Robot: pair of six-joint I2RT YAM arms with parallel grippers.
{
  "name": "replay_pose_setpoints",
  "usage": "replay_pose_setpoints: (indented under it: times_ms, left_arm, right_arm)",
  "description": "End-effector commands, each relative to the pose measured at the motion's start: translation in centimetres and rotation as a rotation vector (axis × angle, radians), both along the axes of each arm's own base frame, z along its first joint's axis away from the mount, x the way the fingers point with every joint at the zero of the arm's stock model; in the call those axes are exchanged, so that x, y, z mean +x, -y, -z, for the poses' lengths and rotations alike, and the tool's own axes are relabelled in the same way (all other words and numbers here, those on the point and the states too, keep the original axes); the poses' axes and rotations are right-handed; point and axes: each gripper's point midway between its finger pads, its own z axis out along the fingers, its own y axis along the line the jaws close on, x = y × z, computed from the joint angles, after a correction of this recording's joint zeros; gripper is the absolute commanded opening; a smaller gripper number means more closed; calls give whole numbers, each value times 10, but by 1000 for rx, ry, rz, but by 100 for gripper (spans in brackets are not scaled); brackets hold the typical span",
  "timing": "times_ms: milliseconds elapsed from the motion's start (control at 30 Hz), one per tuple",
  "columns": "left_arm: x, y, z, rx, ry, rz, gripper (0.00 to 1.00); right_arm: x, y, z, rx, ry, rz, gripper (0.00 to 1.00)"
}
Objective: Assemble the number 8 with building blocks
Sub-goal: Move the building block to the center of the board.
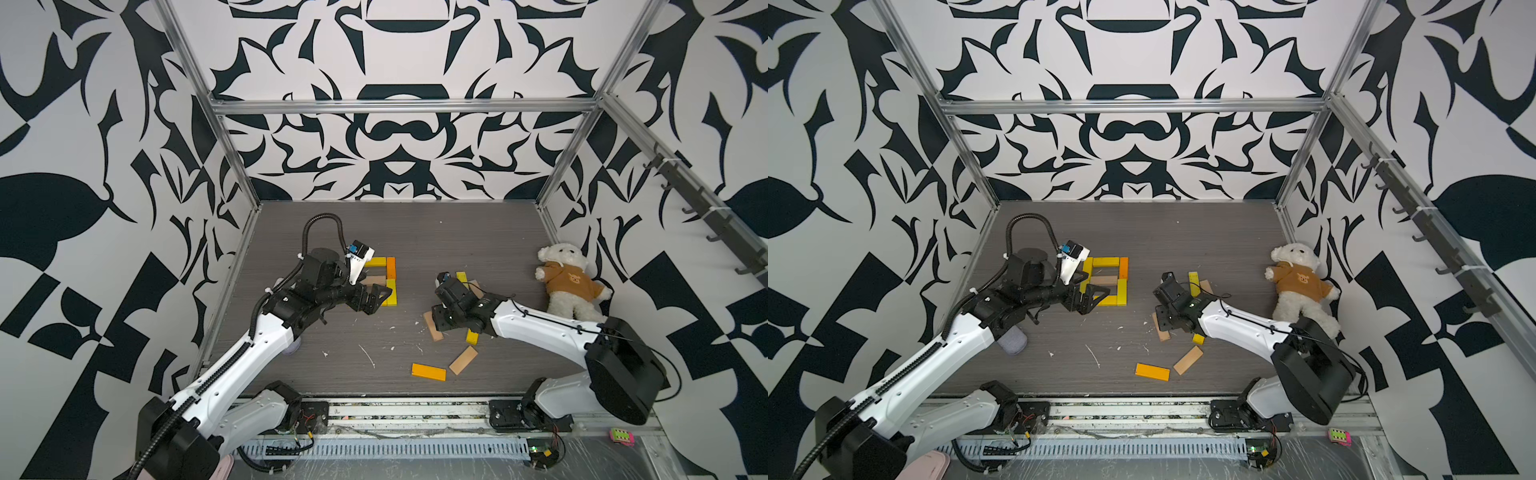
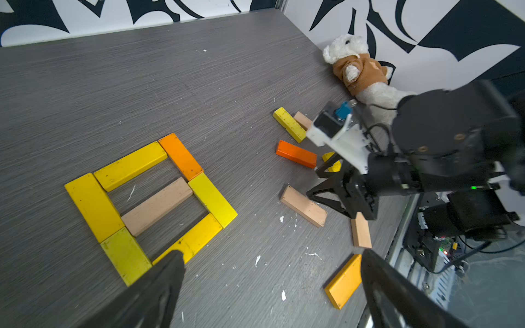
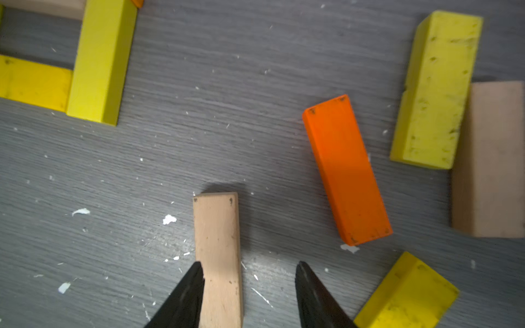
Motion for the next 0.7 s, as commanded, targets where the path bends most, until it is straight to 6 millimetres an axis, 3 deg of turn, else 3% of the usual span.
replay_pose_setpoints:
  times_ms: [0, 167, 367, 567, 667]
  left_arm:
    - [-13, -5, -1, -4, -18, 20, 99]
    - [-21, -5, -10, -10, 2, 49, 99]
    - [-24, -8, -23, 6, 44, 68, 99]
    - [-25, -9, -40, 36, 106, 101, 99]
    - [-39, -2, -49, 18, 114, 197, 99]
  right_arm:
    - [7, -18, -4, 36, 11, 14, 53]
    - [6, -30, 10, 35, -18, 5, 47]
    - [7, -26, 22, 0, -29, 38, 38]
    - [19, -30, 13, 16, 9, 73, 28]
    - [33, -35, 5, 41, 16, 91, 27]
